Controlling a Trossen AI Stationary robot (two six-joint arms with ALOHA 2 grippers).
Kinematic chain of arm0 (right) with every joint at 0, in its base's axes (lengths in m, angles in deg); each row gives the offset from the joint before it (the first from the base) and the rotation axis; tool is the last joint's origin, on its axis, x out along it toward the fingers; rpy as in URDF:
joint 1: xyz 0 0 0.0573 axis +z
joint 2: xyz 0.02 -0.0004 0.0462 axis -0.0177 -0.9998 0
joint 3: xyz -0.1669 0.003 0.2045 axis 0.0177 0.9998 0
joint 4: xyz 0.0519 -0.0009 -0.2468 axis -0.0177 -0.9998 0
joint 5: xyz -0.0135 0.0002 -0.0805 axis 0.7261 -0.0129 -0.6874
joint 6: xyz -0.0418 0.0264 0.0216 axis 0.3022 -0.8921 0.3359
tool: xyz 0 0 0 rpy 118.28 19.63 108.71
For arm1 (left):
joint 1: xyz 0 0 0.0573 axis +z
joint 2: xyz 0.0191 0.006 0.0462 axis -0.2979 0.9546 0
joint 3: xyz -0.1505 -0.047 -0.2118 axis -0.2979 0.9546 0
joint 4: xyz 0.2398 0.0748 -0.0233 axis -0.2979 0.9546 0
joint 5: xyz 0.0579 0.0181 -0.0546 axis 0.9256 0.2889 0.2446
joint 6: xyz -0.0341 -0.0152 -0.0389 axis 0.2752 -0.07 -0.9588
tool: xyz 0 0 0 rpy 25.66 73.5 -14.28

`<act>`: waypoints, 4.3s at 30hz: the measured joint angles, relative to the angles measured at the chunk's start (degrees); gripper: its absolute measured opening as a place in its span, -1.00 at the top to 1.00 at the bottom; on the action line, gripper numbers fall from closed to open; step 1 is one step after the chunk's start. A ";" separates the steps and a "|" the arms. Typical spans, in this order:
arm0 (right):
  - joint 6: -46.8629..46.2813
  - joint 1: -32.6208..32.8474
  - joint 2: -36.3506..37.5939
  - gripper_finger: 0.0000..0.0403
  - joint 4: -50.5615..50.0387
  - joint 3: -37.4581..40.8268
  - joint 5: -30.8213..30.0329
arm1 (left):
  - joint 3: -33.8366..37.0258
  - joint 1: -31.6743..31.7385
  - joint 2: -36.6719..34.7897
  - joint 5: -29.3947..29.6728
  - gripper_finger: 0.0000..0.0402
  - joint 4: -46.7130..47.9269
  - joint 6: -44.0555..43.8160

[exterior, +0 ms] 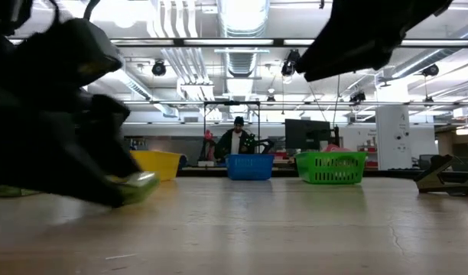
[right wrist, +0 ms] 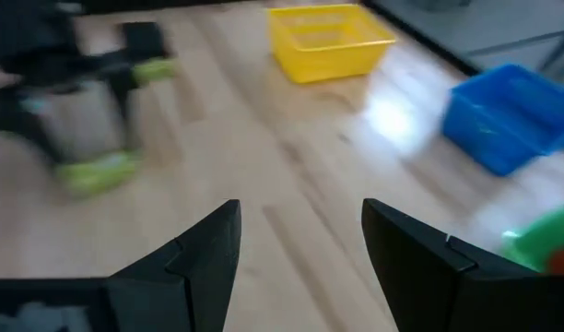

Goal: Pick and place Stapler, Stapler remover, tape
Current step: Put the bottom green staple box into the blue basket

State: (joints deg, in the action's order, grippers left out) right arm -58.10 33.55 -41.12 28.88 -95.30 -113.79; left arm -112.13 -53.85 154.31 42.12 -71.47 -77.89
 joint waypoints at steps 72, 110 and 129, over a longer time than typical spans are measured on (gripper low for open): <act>12.11 -16.46 0.19 0.73 22.49 -0.83 36.47 | -17.67 5.32 -0.61 31.32 -0.46 -5.11 37.99; 16.76 -51.84 -1.75 0.74 18.99 -0.76 36.58 | -17.21 2.25 -0.61 31.46 -0.62 5.46 13.48; 16.79 -57.43 -13.68 0.73 14.84 -7.64 36.18 | -17.19 1.74 -0.61 26.54 -0.62 10.65 8.97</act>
State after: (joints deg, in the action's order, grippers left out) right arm -41.31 -23.88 -54.80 43.72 -102.94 -77.61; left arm -129.32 -52.12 153.70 68.65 -60.81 -68.91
